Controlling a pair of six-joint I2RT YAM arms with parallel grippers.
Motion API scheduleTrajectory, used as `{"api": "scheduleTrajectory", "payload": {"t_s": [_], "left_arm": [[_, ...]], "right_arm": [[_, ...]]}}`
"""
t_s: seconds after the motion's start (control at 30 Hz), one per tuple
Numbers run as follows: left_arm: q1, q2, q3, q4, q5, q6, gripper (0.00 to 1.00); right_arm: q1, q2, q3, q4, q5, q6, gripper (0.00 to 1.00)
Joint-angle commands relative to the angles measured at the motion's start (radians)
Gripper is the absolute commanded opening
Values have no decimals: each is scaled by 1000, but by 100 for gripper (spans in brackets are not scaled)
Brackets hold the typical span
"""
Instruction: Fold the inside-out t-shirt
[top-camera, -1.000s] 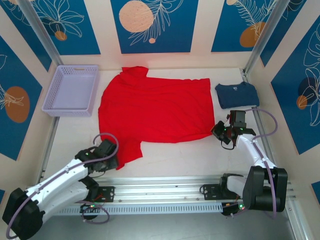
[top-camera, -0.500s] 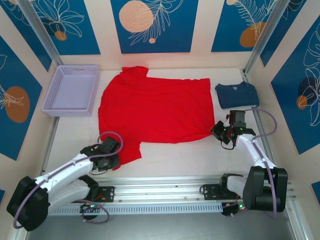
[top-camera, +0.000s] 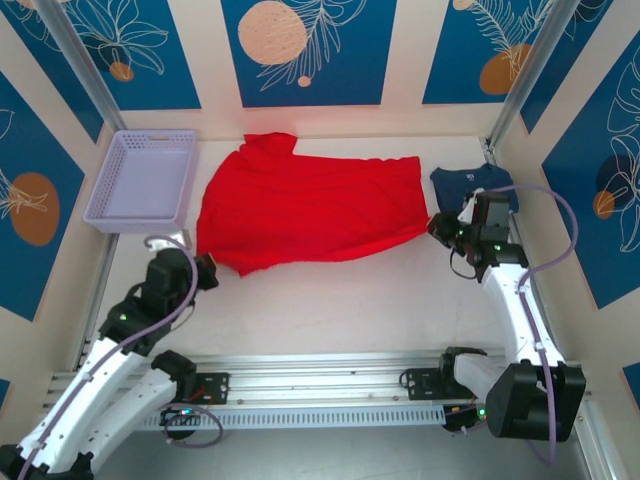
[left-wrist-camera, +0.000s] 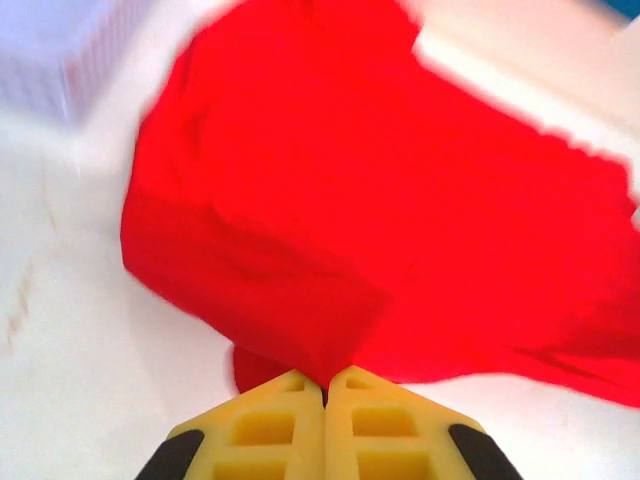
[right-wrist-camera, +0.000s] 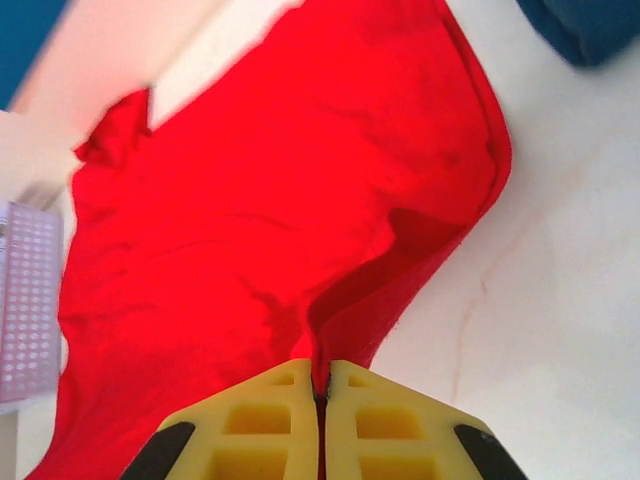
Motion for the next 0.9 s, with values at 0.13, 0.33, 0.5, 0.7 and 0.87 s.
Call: {"api": "scheduleTrajectory", "payload": {"t_s": [0.13, 0.33, 0.5, 0.7, 0.87], "left_arm": [[11, 74, 454, 18, -159, 323, 0], [11, 111, 774, -22, -155, 430, 0], [11, 233, 1126, -102, -118, 510, 0], [10, 548, 1463, -183, -238, 621, 0], [135, 793, 1537, -189, -136, 582, 0]], "right_arm": [[6, -104, 305, -118, 61, -86, 8], [7, -194, 576, -272, 91, -147, 8], [7, -255, 800, -336, 105, -160, 7], [5, -211, 916, -323, 130, -170, 7], [6, -93, 847, -207, 136, -175, 6]]}}
